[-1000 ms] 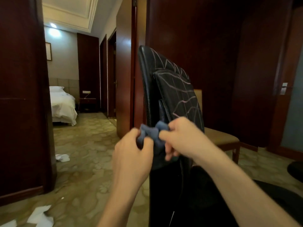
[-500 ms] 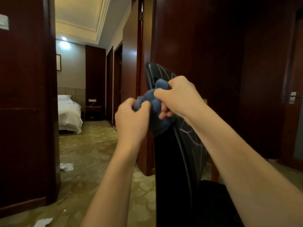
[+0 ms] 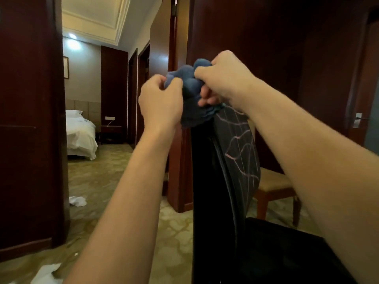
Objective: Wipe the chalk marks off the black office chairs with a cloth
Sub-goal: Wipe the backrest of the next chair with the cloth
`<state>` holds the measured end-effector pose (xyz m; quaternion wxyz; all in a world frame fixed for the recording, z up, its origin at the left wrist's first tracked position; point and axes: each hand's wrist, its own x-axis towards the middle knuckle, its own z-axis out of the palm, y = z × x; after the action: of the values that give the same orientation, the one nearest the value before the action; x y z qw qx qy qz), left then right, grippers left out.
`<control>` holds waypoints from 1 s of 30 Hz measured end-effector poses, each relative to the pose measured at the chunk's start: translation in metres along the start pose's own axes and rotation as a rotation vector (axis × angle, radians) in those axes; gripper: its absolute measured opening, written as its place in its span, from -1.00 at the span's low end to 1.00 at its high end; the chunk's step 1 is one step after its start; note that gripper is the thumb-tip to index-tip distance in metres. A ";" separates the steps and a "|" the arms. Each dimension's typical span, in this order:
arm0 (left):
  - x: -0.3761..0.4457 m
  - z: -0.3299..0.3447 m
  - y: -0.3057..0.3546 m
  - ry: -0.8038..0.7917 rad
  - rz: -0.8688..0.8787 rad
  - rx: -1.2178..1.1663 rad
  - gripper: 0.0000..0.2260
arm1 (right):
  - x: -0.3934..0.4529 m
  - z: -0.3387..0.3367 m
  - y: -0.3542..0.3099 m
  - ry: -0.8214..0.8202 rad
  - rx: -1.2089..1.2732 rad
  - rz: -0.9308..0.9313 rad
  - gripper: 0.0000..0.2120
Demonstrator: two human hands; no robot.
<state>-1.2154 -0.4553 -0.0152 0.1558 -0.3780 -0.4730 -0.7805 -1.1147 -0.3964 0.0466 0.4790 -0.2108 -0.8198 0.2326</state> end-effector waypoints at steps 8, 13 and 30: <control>-0.106 -0.014 -0.059 -0.013 0.100 0.260 -0.82 | -0.103 0.036 0.069 0.097 -0.312 0.005 -0.86; -0.200 -0.036 -0.127 -0.044 -0.113 0.229 -0.73 | -0.195 0.073 0.114 -0.036 -0.374 0.174 -0.85; -0.189 -0.008 -0.074 -0.080 0.016 0.369 -0.87 | -0.197 0.037 0.103 0.231 -0.510 0.127 -0.81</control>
<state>-1.1379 -0.4464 -0.2024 0.2098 -0.3776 -0.6108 -0.6636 -1.0458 -0.4325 -0.1654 0.4853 -0.4006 -0.7768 0.0226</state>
